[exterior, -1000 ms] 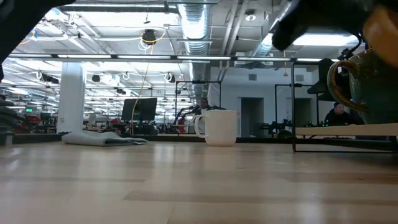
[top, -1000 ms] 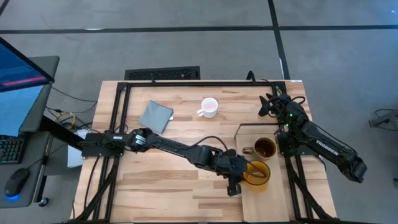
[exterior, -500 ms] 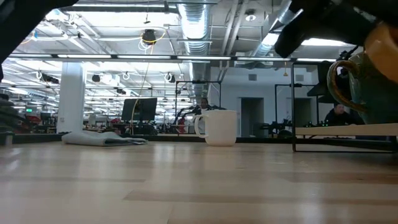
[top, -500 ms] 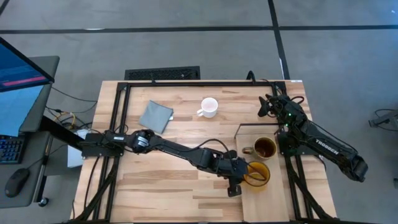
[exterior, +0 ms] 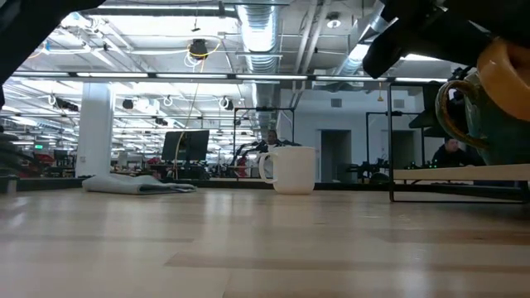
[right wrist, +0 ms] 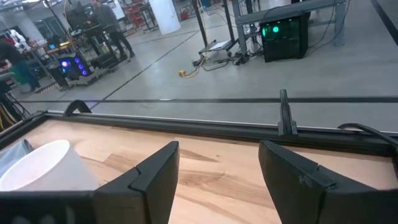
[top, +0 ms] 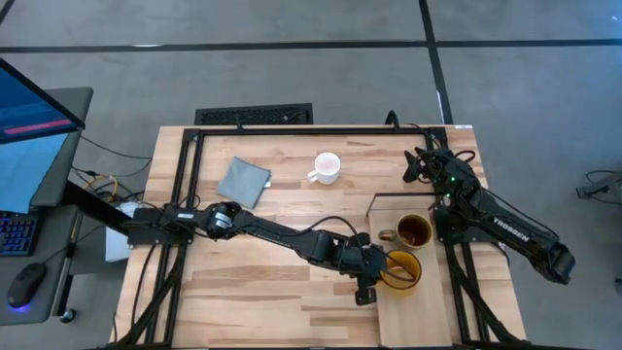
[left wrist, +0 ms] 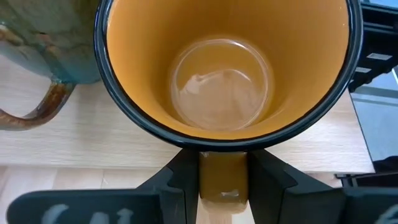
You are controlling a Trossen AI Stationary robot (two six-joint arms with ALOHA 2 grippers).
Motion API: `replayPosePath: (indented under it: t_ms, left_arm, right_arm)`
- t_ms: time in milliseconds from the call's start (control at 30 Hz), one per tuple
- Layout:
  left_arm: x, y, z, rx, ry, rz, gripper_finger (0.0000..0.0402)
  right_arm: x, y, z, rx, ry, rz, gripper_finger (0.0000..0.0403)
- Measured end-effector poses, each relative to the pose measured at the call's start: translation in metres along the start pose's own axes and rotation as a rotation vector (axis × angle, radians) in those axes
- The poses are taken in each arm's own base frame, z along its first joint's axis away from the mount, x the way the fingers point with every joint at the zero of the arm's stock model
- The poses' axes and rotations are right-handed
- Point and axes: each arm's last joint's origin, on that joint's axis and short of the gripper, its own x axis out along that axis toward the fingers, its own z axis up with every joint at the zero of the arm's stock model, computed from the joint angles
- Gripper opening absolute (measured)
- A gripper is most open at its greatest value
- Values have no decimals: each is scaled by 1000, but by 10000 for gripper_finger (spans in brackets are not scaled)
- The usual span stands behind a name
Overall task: Stack small to large cups/mugs on shelf
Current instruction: Put the yellow mug on the shelf
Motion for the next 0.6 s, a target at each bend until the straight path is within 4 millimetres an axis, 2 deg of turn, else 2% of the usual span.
replayPosePath:
  t_ms: [233,533,600]
  left_arm:
    - [17,0,-9,-30,24,-69,84]
    - [14,2,-4,-31,22,-72,84]
    - [14,3,-4,-32,17,-70,95]
  right_arm:
    - [0,0,0,0,0,0,244]
    - [1,0,-1,-3,13,-4,244]
    - [1,0,-1,-3,12,-4,244]
